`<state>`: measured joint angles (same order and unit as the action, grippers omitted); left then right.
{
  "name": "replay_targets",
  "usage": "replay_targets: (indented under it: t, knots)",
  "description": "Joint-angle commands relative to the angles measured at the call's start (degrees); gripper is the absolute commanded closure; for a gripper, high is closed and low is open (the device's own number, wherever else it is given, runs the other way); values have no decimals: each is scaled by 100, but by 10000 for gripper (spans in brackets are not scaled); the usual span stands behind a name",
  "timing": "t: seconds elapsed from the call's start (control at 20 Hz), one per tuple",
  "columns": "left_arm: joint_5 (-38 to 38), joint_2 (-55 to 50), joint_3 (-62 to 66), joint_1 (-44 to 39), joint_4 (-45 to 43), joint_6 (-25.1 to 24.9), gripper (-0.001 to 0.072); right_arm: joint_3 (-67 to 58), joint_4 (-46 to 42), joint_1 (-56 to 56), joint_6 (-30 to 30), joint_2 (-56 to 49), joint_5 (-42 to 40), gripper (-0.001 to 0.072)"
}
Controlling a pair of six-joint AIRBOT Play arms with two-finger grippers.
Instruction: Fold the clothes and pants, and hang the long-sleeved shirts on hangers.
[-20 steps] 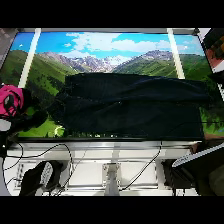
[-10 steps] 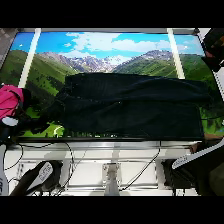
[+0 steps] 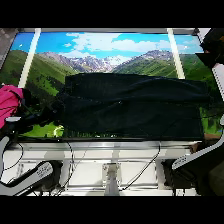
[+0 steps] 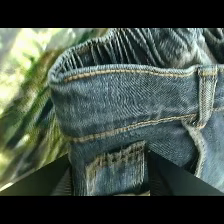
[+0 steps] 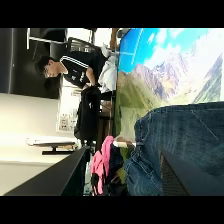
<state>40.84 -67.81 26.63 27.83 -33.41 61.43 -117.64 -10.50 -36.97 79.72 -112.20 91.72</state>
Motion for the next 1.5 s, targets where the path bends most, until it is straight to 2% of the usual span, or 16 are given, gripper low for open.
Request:
replay_targets:
  t: [0.0,0.1,0.15,0.2,0.25,0.3,0.4,0.6,0.75,1.0,1.1,1.2,1.3,1.4,1.45]
  knots:
    - [-177,-192,39,0,706,-577,300,2,-28,59,4,4,22,233]
    - [-50,-192,210,0,1154,-839,452,4,-190,107,4,4,26,233]
    - [70,-192,323,0,1338,-966,562,4,-302,151,4,4,26,237]
    - [199,-192,428,0,1443,-1141,682,2,-420,205,4,4,26,338]
    - [343,-192,522,-2,1464,-1241,687,4,-535,260,4,4,22,555]
    - [492,-192,590,-2,1464,-1241,687,4,-673,321,15,4,24,691]
    - [697,-192,616,-2,1451,-1244,688,4,-1047,389,17,4,48,698]
    - [632,-48,612,-302,977,-1241,691,111,-3008,348,140,116,319,701]
    - [483,247,610,-658,483,-1110,691,505,-3174,-203,92,282,599,702]
    - [479,680,612,-1182,496,-1034,691,1519,-3136,-1744,-188,538,828,700]
    - [415,828,612,-1333,494,-715,691,1932,-3139,-2363,-310,538,761,698]
    - [138,1038,612,-1523,494,-590,691,2358,-3141,-2813,-763,535,638,698]
    - [-334,1263,612,-1746,494,-511,691,2734,-3233,-2959,-1617,535,638,697]
    - [-529,1401,612,-1878,494,-326,691,2898,-4190,-2861,-2452,538,719,697]
    - [-527,1443,612,-1910,496,-328,691,2911,-4710,-2813,-2520,529,466,692]
